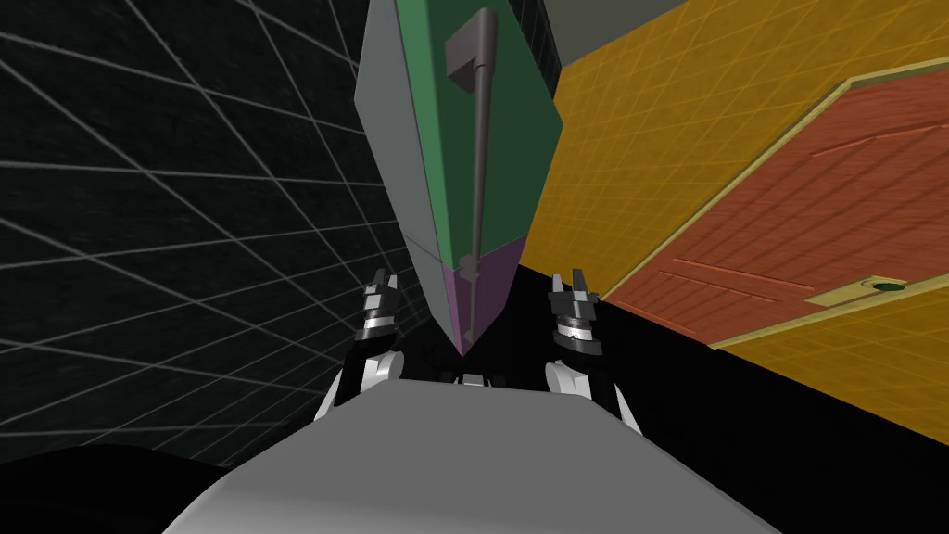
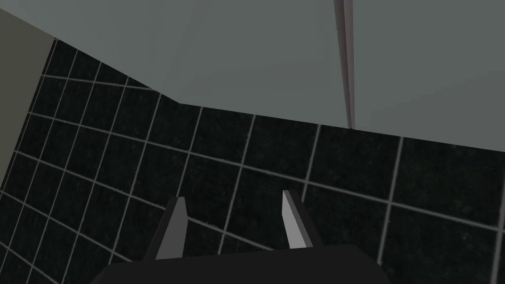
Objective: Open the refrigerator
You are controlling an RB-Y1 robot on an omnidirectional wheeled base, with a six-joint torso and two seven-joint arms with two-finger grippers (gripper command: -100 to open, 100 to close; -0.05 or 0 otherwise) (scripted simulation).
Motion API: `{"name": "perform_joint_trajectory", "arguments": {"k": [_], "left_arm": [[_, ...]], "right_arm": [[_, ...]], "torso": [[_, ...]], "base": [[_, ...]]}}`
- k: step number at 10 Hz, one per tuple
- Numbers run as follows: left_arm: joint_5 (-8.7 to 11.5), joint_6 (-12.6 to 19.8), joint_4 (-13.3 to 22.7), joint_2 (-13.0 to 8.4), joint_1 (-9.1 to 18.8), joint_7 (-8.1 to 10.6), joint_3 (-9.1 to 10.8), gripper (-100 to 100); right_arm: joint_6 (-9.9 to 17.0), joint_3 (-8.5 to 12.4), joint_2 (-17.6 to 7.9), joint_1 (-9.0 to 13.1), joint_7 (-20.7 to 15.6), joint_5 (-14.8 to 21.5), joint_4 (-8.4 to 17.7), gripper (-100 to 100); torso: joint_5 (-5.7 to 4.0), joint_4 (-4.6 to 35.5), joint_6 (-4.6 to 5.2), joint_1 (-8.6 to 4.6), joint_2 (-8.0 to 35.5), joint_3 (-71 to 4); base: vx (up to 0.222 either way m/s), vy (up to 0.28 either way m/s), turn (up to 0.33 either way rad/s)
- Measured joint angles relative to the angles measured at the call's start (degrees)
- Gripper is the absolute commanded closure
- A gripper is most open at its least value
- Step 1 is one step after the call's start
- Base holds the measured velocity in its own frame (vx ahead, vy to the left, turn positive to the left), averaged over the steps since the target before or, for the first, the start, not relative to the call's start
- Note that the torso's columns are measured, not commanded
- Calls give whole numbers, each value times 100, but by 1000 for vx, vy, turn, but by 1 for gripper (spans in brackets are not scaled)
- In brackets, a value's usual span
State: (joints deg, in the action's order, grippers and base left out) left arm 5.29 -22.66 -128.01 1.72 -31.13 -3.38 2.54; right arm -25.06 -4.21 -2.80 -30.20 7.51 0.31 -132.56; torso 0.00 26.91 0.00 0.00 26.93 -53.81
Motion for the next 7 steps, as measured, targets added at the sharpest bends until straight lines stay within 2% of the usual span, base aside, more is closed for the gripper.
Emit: {"name": "perform_joint_trajectory", "arguments": {"k": [2,3,4,7], "left_arm": [[0,0,0,0,0,0,0,0],[0,0,0,0,0,0,0,-100],[3,23,-13,-137,-7,1,12,-100],[28,161,-67,-642,-34,9,99,-100]], "right_arm": [[0,0,0,0,0,0,0,0],[0,0,0,0,0,0,0,0],[0,0,0,0,0,0,2,0],[1,-1,1,-1,0,0,3,0]], "torso": [[0,846,0,0,846,-1692],[0,1269,0,0,1269,-2538],[0,1458,0,-2,1463,-2932],[-2,1534,0,-8,1532,-3076]], "base": [[0,0,0],[5,-11,-6],[0,-24,-8],[6,-52,-11]]}}
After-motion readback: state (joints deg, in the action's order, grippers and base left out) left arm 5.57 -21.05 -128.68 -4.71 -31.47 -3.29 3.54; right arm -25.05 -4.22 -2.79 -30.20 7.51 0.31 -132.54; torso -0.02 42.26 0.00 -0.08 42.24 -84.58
